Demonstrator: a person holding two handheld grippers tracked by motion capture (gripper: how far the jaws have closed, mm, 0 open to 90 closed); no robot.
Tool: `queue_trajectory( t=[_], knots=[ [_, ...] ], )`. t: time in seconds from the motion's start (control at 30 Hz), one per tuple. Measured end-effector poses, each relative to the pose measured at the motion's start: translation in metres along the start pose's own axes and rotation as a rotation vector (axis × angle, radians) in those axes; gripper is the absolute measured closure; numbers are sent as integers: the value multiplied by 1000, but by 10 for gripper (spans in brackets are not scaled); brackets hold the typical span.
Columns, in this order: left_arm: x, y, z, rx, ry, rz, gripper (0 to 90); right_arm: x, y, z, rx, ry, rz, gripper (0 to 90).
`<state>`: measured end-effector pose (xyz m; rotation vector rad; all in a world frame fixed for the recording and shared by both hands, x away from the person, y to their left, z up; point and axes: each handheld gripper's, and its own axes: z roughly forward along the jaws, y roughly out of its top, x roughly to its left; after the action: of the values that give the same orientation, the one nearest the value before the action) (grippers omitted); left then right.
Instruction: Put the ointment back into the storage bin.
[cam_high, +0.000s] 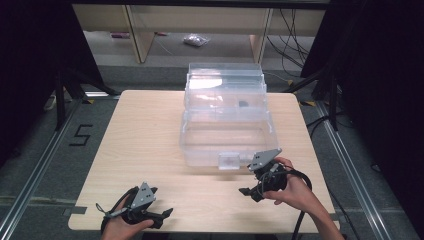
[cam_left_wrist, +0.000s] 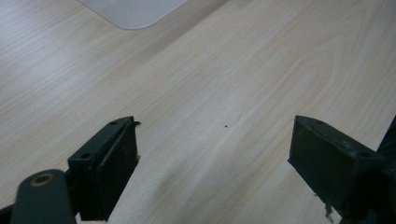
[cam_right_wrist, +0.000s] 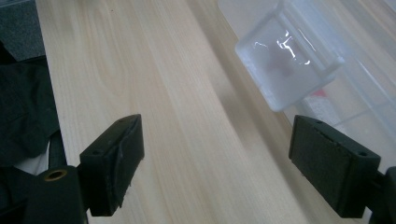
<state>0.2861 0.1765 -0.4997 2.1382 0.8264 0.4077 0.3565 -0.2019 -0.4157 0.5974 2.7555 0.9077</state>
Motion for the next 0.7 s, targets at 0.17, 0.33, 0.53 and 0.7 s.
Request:
queue_trajectory(
  t=[0.17, 0.33, 0.53, 0.7],
  knots=[
    [1, 0, 0, 7, 4, 18, 151, 2, -2, 4, -9, 6, -14, 190],
    [1, 0, -1, 6, 6, 18, 151, 4, -5, 9, -9, 4, -1, 190],
    [1, 0, -1, 9, 4, 20, 151, 7, -11, 11, -10, -4, 0, 190],
    [1, 0, -1, 8, 5, 21, 151, 9, -15, 15, -27, -5, 0, 190]
  ],
)
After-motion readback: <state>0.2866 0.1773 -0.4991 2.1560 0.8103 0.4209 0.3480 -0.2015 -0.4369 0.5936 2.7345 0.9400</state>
